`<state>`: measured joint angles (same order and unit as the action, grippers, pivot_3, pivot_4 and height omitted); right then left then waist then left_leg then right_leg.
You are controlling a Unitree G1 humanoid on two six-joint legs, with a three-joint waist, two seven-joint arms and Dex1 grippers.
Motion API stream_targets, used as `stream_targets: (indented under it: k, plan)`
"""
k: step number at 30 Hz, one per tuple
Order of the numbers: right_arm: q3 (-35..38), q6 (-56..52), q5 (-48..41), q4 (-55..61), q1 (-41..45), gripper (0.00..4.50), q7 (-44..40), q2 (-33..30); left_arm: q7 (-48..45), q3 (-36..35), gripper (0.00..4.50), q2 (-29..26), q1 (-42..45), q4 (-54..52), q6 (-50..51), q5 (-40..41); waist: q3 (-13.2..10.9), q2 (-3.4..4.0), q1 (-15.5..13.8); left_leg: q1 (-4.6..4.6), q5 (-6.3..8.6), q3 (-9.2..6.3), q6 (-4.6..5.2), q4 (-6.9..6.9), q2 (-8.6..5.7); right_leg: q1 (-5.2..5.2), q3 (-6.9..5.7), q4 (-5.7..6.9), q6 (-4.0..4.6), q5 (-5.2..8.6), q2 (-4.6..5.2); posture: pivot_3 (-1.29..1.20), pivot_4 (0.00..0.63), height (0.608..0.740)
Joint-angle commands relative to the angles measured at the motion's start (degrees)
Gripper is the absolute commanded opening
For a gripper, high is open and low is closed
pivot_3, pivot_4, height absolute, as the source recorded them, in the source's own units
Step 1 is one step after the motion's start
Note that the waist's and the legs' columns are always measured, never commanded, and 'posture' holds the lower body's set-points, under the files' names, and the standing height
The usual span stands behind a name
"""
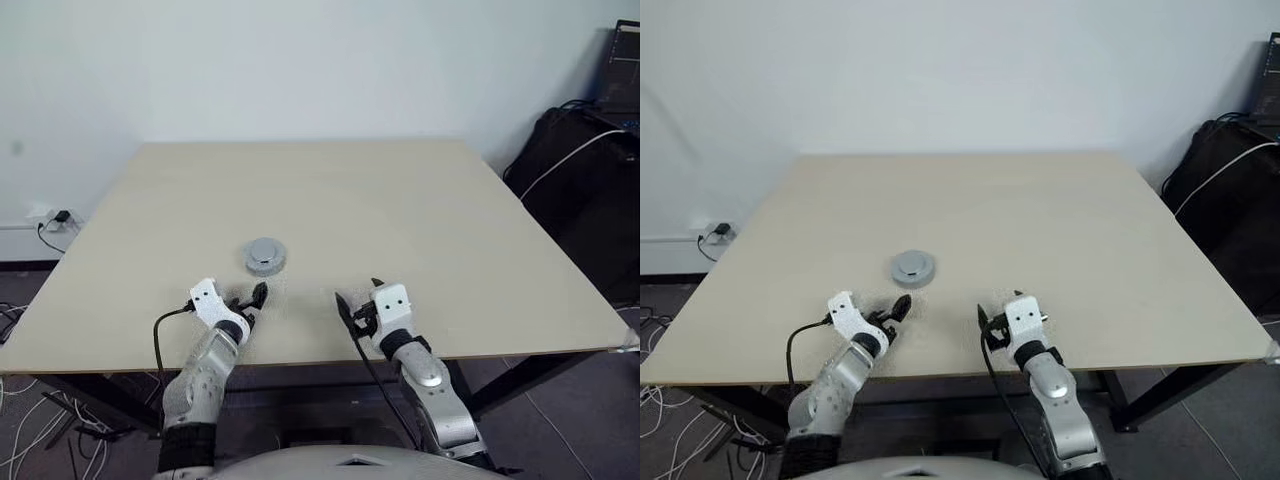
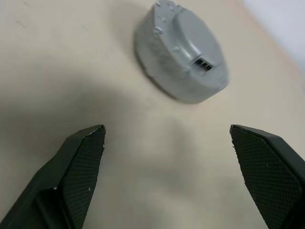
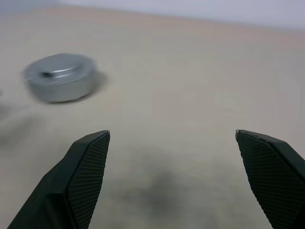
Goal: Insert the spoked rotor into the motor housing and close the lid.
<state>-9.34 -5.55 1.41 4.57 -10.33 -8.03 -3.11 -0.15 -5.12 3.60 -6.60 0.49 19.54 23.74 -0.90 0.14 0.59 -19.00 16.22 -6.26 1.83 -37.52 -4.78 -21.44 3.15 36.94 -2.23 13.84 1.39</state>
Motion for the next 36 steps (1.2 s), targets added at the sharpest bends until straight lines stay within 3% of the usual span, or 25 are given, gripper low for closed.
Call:
stream_targets:
  k: [1, 6, 12, 18, 36]
  plan:
    - [3.3, 1.9, -0.3, -0.1, 1.0, 4.5, 4.3, 1.8, 4.5, 4.8, 4.44, -0.7, -1.4, -1.8, -12.0, -13.2, -0.1, -0.01, -0.2, -0.04, 0.0, 0.0, 0.0, 0.0, 0.0, -0.04, 0.0, 0.0, 0.0, 0.0, 0.0, 0.0, 0.0, 0.74]
    - [4.2, 7.5, 2.6, -1.1, 0.0, 4.5, 7.1, 1.5, 7.0, 8.6, 4.44, -2.2, -2.1, 1.3, -23.6, -24.2, -0.2, 0.1, -1.4, -0.38, -0.01, 0.0, 0.02, -0.01, -0.02, -0.35, -0.04, -0.05, -0.04, -0.03, 0.01, 0.0, 0.0, 0.74]
    - [4.5, 12.5, 3.3, -2.2, -3.9, 4.5, 8.5, 1.3, 6.4, 12.2, 4.44, -4.8, -2.6, 6.9, -37.5, -31.2, -0.2, 0.2, -1.8, -0.67, 0.05, 0.0, 0.09, 0.01, -0.03, -0.64, -0.09, -0.06, -0.31, -0.12, 0.03, 0.0, 0.0, 0.74]
    - [5.0, 12.7, 2.3, -1.9, -6.5, 4.5, 8.9, 2.2, 6.2, 12.0, 4.44, -4.8, -2.2, 10.7, -43.5, -31.8, -0.3, 0.34, -1.6, -0.69, 0.08, 0.0, 0.11, 0.0, -0.03, -0.62, -0.1, -0.05, -0.13, 0.05, 0.06, 0.0, 0.0, 0.74]
    - [6.4, 14.7, -0.2, -3.5, -6.7, 4.5, 8.3, 4.1, 3.2, 11.9, 4.44, -2.8, -2.8, 13.4, -47.5, -29.0, -0.4, 0.35, -1.7, -0.71, 0.11, -0.02, 0.18, -0.02, -0.03, -0.59, -0.18, -0.06, -0.23, 0.06, 0.1, 0.0, 0.0, 0.74]
